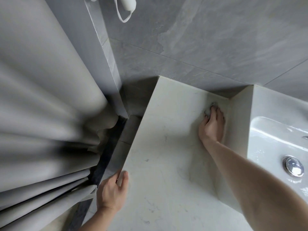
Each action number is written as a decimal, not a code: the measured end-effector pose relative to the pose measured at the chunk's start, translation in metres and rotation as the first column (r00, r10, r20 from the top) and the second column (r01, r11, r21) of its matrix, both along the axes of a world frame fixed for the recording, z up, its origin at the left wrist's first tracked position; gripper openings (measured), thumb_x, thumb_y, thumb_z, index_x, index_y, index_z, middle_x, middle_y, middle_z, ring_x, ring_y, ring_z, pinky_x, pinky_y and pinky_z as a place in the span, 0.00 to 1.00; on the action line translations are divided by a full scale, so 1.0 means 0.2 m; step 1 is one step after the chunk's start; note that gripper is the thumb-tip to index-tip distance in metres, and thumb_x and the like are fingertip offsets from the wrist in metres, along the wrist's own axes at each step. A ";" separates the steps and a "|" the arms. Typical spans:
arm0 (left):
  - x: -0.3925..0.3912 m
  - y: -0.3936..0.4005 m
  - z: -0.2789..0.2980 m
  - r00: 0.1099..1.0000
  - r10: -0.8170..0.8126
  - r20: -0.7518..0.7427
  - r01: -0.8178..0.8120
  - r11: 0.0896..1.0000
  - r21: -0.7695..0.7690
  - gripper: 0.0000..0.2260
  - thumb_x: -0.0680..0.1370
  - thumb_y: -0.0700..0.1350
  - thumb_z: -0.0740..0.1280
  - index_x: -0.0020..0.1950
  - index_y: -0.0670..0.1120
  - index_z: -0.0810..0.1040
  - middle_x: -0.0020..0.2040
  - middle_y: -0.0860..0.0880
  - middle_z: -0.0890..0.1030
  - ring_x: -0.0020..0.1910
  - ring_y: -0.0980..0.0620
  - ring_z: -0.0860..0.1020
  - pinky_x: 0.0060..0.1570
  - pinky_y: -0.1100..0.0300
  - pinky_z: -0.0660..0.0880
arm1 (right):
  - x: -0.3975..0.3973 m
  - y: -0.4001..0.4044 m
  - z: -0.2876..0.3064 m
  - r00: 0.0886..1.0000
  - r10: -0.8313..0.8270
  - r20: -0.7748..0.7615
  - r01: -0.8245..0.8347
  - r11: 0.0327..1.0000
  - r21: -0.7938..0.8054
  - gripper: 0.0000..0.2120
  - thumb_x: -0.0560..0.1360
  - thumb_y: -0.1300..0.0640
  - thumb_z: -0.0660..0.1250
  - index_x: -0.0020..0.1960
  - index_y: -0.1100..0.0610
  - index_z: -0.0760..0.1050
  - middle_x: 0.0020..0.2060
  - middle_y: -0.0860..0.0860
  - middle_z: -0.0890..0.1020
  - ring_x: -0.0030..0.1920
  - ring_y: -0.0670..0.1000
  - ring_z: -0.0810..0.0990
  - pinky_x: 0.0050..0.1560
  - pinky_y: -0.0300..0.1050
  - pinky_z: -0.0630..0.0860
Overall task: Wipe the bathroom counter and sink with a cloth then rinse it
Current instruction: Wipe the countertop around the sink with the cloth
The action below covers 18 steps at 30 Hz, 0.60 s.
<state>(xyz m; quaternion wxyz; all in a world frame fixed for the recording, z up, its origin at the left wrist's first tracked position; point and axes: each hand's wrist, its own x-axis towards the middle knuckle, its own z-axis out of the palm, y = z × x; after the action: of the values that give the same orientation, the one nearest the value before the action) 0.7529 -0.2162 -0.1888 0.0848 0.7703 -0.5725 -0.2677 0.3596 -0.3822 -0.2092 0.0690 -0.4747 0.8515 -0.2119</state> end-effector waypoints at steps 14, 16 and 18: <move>0.02 0.01 -0.03 1.000 0.001 0.006 -0.001 1.000 0.002 0.27 0.78 0.68 0.49 0.51 0.52 0.80 0.41 0.43 0.84 0.45 0.37 0.81 0.39 0.54 0.70 | 0.70 0.79 0.04 0.834 0.533 0.145 -0.536 0.844 -0.025 0.26 0.82 0.53 0.57 0.80 0.49 0.66 0.81 0.47 0.64 0.82 0.52 0.57 0.80 0.60 0.56; 0.02 0.01 -0.04 1.000 -0.006 0.005 0.006 1.000 -0.006 0.29 0.77 0.69 0.48 0.52 0.50 0.80 0.40 0.44 0.83 0.44 0.38 0.81 0.40 0.53 0.74 | 0.71 0.85 0.05 0.814 0.559 0.155 -0.566 0.825 -0.004 0.24 0.85 0.49 0.52 0.80 0.49 0.65 0.81 0.47 0.64 0.82 0.52 0.56 0.80 0.60 0.56; 0.03 0.01 -0.03 1.000 -0.009 0.003 0.009 1.000 0.008 0.30 0.77 0.69 0.47 0.53 0.50 0.80 0.40 0.44 0.84 0.44 0.38 0.81 0.41 0.53 0.75 | 0.70 0.86 0.07 0.807 0.567 0.165 -0.579 0.814 0.033 0.25 0.85 0.47 0.51 0.81 0.48 0.64 0.81 0.46 0.62 0.83 0.51 0.55 0.80 0.60 0.55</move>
<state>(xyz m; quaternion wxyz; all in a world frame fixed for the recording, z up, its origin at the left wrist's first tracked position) 0.7587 -0.2135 -0.1955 0.0798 0.7685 -0.5749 -0.2694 0.4994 -0.2110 -0.1949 0.2118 -0.6892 0.6689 -0.1806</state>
